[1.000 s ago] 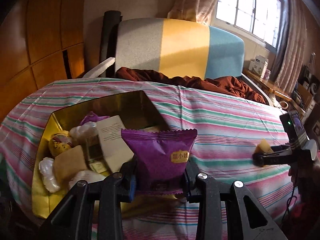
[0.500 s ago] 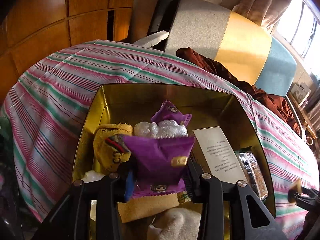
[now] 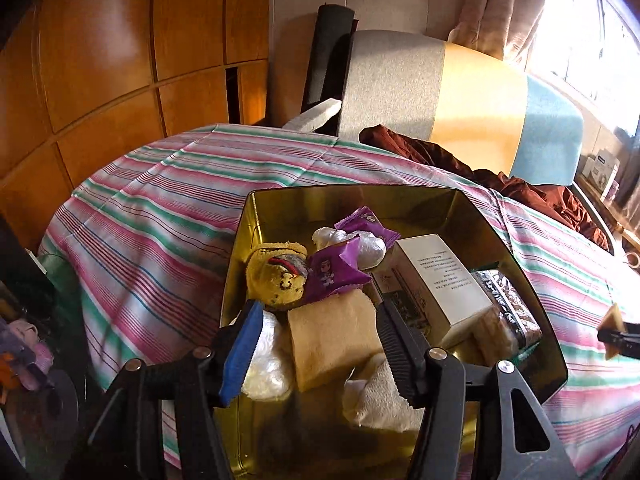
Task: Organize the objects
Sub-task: 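Lower the yellow sponge into the gold tray and open the right tool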
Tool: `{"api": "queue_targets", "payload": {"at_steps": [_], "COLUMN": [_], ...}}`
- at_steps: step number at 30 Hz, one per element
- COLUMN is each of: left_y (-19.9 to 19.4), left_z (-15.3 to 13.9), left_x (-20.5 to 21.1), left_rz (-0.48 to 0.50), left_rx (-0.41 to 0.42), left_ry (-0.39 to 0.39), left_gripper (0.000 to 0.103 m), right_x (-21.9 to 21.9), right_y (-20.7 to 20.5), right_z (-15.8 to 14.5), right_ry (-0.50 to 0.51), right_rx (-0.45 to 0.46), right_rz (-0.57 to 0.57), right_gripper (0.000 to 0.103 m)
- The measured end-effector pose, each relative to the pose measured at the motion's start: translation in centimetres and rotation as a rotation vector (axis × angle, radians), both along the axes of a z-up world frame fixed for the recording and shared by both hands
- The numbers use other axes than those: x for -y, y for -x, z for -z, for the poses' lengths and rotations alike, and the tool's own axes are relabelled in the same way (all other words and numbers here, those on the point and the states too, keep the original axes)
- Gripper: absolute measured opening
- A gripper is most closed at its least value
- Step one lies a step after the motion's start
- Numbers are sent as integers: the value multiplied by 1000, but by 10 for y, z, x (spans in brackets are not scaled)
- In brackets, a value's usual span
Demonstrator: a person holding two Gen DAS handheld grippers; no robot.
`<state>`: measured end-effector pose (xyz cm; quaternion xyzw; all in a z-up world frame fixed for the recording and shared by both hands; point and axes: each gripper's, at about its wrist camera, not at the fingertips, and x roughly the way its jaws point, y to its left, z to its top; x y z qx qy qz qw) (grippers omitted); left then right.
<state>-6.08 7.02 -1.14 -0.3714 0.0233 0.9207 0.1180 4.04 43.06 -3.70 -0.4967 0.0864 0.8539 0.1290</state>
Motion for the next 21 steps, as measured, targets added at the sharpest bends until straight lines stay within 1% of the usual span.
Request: {"api": "queue_targets", "payload": {"at_steps": [2, 5, 8, 9, 11, 13, 15, 17, 19, 20, 21], "left_y": [-9, -20, -29, -31, -34, -36, -38, -38, -40, -40, -41], "left_z": [-4, -10, -16, -18, -20, -20, -20, -19, -17, -16, -15], "left_x": [1, 5, 10, 11, 13, 17, 21, 26, 31, 33, 34], "left_rz": [7, 9, 3, 1, -2, -7, -15, -31, -42, -47, -50], "left_rx": [-23, -42, -63, -70, -73, -68, -60, -54, -49, -46, -44], "left_ry": [14, 14, 14, 15, 22, 20, 18, 16, 15, 17, 18], "left_gripper": [60, 61, 68, 71, 76, 77, 83, 86, 90, 94, 96], "right_x": [31, 85, 134, 146, 163, 178, 188, 195, 198, 199, 200], "right_y": [11, 26, 37, 42, 54, 62, 68, 73, 75, 75, 76], "right_z": [-12, -28, -37, -37, -31, -24, -14, -4, 1, 2, 3], "right_ry": [12, 35, 28, 26, 23, 13, 8, 3, 15, 19, 24], "right_rx": [-49, -103, -126, -127, -116, -98, -71, -46, -36, -37, -40], "right_rz": [-74, -187, -283, -303, -336, -361, -381, -387, -389, -388, -388], "right_gripper": [67, 67, 68, 68, 68, 69, 71, 72, 76, 81, 85]}}
